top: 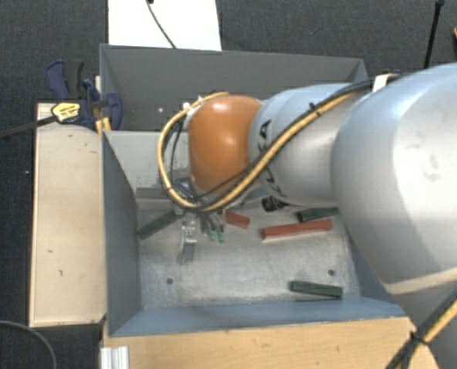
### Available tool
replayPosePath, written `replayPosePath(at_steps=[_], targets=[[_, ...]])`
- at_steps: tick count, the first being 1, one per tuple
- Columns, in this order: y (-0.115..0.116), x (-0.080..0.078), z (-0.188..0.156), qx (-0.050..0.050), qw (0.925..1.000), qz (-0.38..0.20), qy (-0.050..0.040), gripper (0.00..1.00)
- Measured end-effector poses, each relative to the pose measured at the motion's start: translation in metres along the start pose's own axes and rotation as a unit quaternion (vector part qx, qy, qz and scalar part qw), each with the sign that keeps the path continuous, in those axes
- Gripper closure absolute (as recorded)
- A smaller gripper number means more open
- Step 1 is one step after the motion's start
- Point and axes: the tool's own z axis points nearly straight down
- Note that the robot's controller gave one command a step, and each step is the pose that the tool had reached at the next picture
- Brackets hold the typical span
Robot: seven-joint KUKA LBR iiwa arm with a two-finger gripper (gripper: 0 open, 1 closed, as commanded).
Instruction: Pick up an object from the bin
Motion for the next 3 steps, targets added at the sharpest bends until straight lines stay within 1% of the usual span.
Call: replayPosePath(at_steps=[1, 2, 3], targets=[[0.047, -0.019, 0.027, -0.003, 0.9999, -0.015, -0.0042, 0.0], [0.045, -0.019, 0.025, -0.002, 0.9999, -0.011, -0.0039, 1.0], [0.042, -0.017, -0.149, -0.004, 0.9999, -0.013, -0.0082, 1.0]])
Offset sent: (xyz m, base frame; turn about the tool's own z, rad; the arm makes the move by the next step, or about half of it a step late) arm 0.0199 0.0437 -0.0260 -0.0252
